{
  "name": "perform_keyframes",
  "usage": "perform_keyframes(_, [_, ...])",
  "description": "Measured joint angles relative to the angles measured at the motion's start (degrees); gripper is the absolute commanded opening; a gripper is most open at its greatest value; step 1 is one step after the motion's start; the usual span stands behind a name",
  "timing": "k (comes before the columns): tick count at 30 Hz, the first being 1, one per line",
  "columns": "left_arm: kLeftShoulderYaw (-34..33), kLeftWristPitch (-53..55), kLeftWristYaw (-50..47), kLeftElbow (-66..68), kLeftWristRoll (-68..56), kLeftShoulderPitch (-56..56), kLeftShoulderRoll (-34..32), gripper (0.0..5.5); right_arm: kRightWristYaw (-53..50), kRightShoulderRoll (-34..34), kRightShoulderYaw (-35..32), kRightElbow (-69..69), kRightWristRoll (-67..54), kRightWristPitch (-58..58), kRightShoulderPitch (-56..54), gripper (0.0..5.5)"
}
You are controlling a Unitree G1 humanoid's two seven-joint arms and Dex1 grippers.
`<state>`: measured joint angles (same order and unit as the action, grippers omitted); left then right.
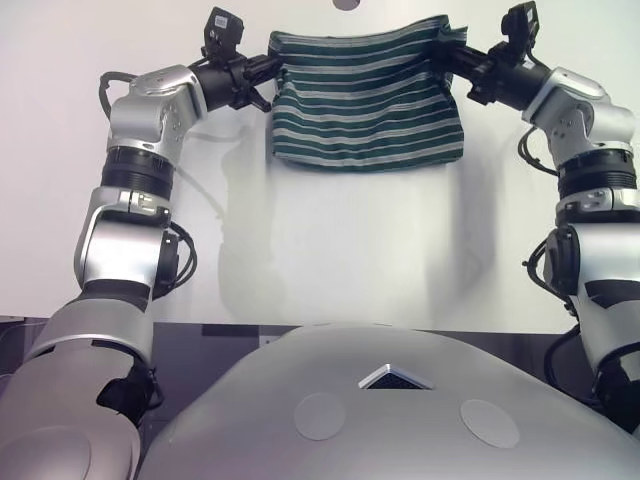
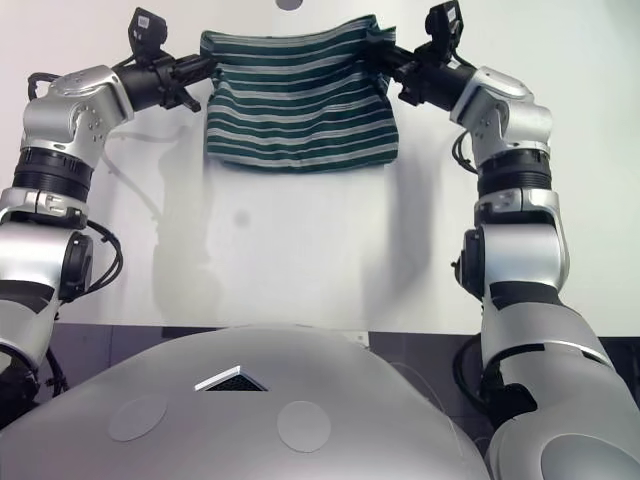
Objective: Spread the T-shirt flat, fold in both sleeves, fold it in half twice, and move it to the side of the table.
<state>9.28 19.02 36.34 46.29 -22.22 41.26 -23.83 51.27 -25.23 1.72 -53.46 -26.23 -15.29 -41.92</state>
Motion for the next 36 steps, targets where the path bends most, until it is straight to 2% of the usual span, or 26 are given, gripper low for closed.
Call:
perform_keyframes(5, [-3.9,-7.9,-2.1,12.8,4.1,5.5,5.2,0.96,-4.0,2.4,-2.4,-11.2,5.5,5.7,-3.4,1.03])
perform_keyframes(10, [-6.4,-14.8,-5.3,18.1,7.5,6.9,8.1,0.96,-8.4,3.5,-5.6,-14.4,8.1,6.6,-3.4,1.03])
perform_keyframes(14, [-5.8,-23.4,-14.9,19.6,15.5,6.8,6.7,0.96,-13.1,3.1,-10.6,-15.1,8.0,8.6,-3.5,1.03])
perform_keyframes(15, [-5.2,-25.6,-16.5,19.5,17.3,6.8,5.7,1.00,-13.3,3.1,-10.6,-14.9,8.4,9.6,-3.5,0.84])
perform_keyframes(16, [-4.9,-27.7,-17.0,18.6,18.5,6.4,4.7,0.77,-12.8,3.1,-10.2,-13.9,9.1,10.6,-3.5,0.65])
perform_keyframes(19, [-1.6,-31.9,-3.7,3.8,17.8,0.7,5.0,0.21,-2.5,3.9,-3.7,-4.2,13.5,16.0,-2.1,0.03])
perform_keyframes(20, [2.6,-31.8,3.0,-3.6,17.9,-3.2,5.3,0.03,-0.2,4.0,-0.1,-2.5,17.1,18.4,-0.8,0.00])
perform_keyframes(22, [11.3,-28.2,11.8,-15.1,20.1,-10.4,5.5,0.03,0.5,3.2,6.6,-2.9,25.2,22.6,1.7,0.00])
perform_keyframes(24, [17.7,-24.9,14.6,-20.6,25.6,-15.3,4.7,0.03,-1.7,0.7,11.3,-4.9,31.6,26.8,2.3,0.00])
perform_keyframes(26, [20.2,-24.0,14.5,-24.1,29.5,-16.1,2.7,0.03,-3.1,-2.2,15.0,-5.8,36.6,30.1,1.8,0.00])
perform_keyframes(28, [21.3,-22.4,15.7,-28.3,31.3,-17.4,0.0,0.03,1.5,-6.0,17.7,-2.3,38.0,32.1,3.6,0.00])
perform_keyframes(30, [20.9,-22.0,16.4,-30.9,31.2,-18.4,-1.6,0.03,9.4,-9.5,17.1,6.6,33.4,28.8,8.3,0.00])
perform_keyframes(32, [19.9,-21.6,18.0,-34.0,30.6,-20.3,-4.3,0.03,17.4,-11.6,14.5,19.7,23.8,19.0,16.3,0.00])
perform_keyframes(34, [18.3,-21.5,19.7,-36.1,28.7,-22.9,-7.6,0.03,16.7,-9.4,9.0,27.7,14.4,5.5,22.5,0.00])
perform_keyframes(36, [17.7,-21.5,19.9,-36.2,28.4,-23.5,-8.0,0.03,11.8,-6.1,4.3,31.9,8.9,-2.4,22.0,0.00])
